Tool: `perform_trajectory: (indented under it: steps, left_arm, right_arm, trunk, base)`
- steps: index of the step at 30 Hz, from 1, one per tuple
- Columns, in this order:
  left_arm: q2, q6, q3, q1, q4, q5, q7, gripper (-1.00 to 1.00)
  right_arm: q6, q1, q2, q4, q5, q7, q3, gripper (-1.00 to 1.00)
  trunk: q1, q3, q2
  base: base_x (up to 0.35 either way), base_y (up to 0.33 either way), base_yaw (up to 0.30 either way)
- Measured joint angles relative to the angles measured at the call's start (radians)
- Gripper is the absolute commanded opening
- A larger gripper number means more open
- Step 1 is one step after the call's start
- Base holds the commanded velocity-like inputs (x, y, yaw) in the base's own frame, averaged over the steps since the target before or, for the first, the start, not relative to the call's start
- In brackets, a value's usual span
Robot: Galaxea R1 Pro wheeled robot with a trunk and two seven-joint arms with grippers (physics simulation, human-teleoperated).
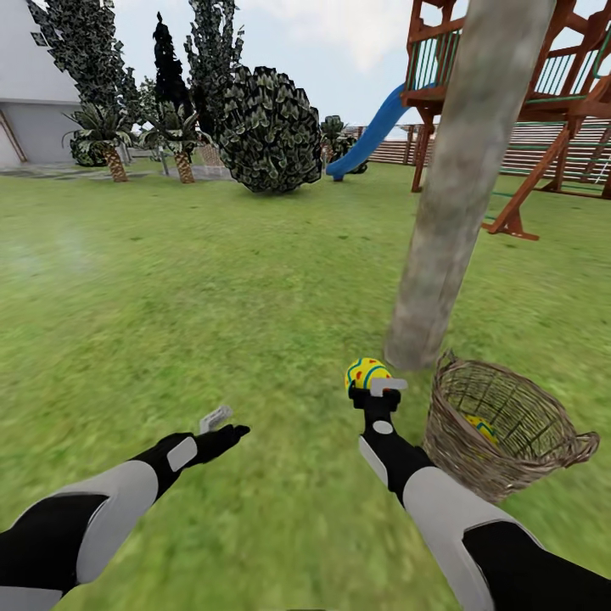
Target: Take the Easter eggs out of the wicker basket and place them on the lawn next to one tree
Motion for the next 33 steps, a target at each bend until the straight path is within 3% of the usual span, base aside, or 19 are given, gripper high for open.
perform_trajectory:
  steps: [6, 19, 24, 26, 29, 33]
  left_arm:
    - [0.001, -0.005, 0.0, 0.004, 0.0, -0.014, 0.0, 1.0]
    - [0.004, -0.006, 0.0, 0.004, 0.0, -0.011, 0.0, 1.0]
    - [0.015, -0.004, 0.0, 0.004, 0.0, -0.01, 0.002, 1.0]
    - [0.019, -0.001, 0.003, 0.004, -0.001, -0.003, 0.006, 1.0]
    - [0.024, -0.001, 0.003, 0.004, -0.002, 0.033, 0.005, 1.0]
    - [0.025, -0.002, 0.003, 0.004, -0.002, 0.041, 0.003, 1.0]
  right_arm:
    - [-0.008, 0.001, -0.002, 0.007, -0.001, 0.001, -0.001, -1.0]
    - [-0.007, 0.001, -0.008, 0.064, -0.001, 0.002, -0.008, -1.0]
    - [0.01, 0.001, -0.01, 0.066, -0.065, 0.001, -0.008, -1.0]
    - [0.012, 0.001, -0.012, 0.066, -0.074, 0.001, -0.008, -1.0]
    - [0.013, 0.001, -0.014, 0.066, -0.078, 0.001, -0.008, -1.0]
    - [0.014, 0.001, -0.014, 0.066, -0.078, 0.0, -0.008, -1.0]
  trunk:
    - [0.0, 0.0, 0.0]
    - [0.0, 0.0, 0.0]
    - [0.0, 0.0, 0.0]
    - [0.0, 0.0, 0.0]
    - [0.002, -0.012, -0.001]
    - [0.004, -0.027, -0.002]
  base:
    - [0.181, 0.001, 0.0]
    - [0.277, 0.168, 0.0]
    - [0.14, 0.004, 0.0]
    - [0.011, 0.0, 0.0]
    - [0.002, 0.0, 0.0]
    - [0.0, 0.0, 0.0]
